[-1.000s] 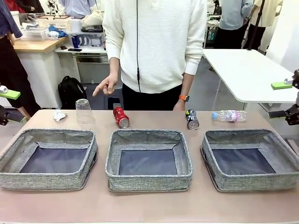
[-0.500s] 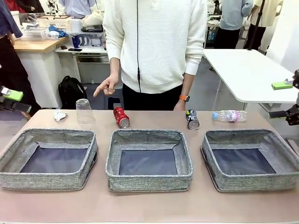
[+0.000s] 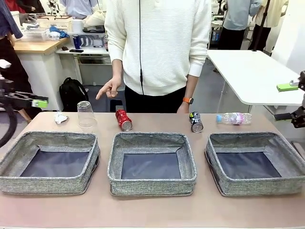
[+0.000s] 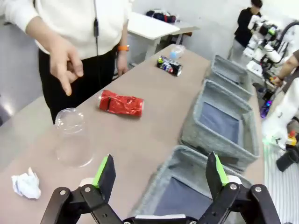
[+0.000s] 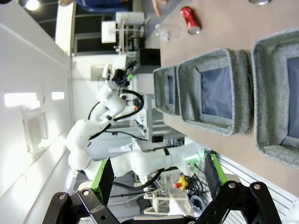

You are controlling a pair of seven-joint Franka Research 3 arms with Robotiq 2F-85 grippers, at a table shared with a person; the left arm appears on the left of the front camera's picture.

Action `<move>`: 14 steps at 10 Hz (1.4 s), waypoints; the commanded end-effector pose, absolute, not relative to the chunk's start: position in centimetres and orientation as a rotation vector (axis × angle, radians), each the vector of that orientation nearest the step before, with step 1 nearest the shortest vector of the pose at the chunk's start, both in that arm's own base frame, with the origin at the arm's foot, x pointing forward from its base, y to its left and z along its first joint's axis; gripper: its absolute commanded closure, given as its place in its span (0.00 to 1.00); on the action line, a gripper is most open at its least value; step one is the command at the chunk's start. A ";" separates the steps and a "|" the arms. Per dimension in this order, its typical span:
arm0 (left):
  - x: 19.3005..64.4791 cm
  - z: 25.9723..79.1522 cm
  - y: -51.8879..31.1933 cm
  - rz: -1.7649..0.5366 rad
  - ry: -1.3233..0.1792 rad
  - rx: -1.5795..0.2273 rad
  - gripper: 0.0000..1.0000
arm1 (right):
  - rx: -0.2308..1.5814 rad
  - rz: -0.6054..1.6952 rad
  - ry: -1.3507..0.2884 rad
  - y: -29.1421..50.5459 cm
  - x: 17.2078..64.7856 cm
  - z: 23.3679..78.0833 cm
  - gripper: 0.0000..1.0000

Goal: Sort the waste into the appropriate baskets.
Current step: Pick up the waste item pointed out by the person.

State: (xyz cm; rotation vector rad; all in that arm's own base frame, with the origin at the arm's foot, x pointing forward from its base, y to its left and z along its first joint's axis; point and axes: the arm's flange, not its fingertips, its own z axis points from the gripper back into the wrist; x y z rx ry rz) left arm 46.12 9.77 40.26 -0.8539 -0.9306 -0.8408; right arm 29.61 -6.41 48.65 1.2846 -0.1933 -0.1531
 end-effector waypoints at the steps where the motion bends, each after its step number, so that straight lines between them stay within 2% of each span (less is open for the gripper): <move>1: 44.5 41.1 10.3 -0.849 -0.932 -0.875 0.00 | 1.303 -0.130 -0.217 -6.4 30.0 48.9 0.00; 3: 44.5 41.1 10.3 -0.849 -0.932 -0.875 0.00 | 1.303 -0.130 -0.217 -6.4 30.0 48.9 0.00; 4: 46.2 40.2 9.9 -0.843 -0.925 -0.858 0.00 | 1.303 -0.130 -0.217 -6.4 30.0 48.9 0.00; 6: 52.5 38.3 11.2 -0.827 -1.179 -0.724 0.00 | 1.303 -0.130 -0.217 -6.4 30.0 48.9 0.00; 8: 56.8 35.8 11.6 -0.838 -1.245 -0.716 0.00 | 1.303 -0.130 -0.217 -6.4 30.0 48.9 0.00; 11: 59.2 33.1 11.6 -0.907 -1.184 -0.699 0.00 | 1.303 -0.130 -0.217 -6.4 30.0 48.9 0.00; 14: 61.0 31.3 10.5 -1.032 -1.024 -0.708 0.00 | 1.303 -0.130 -0.217 -6.4 30.0 48.9 0.00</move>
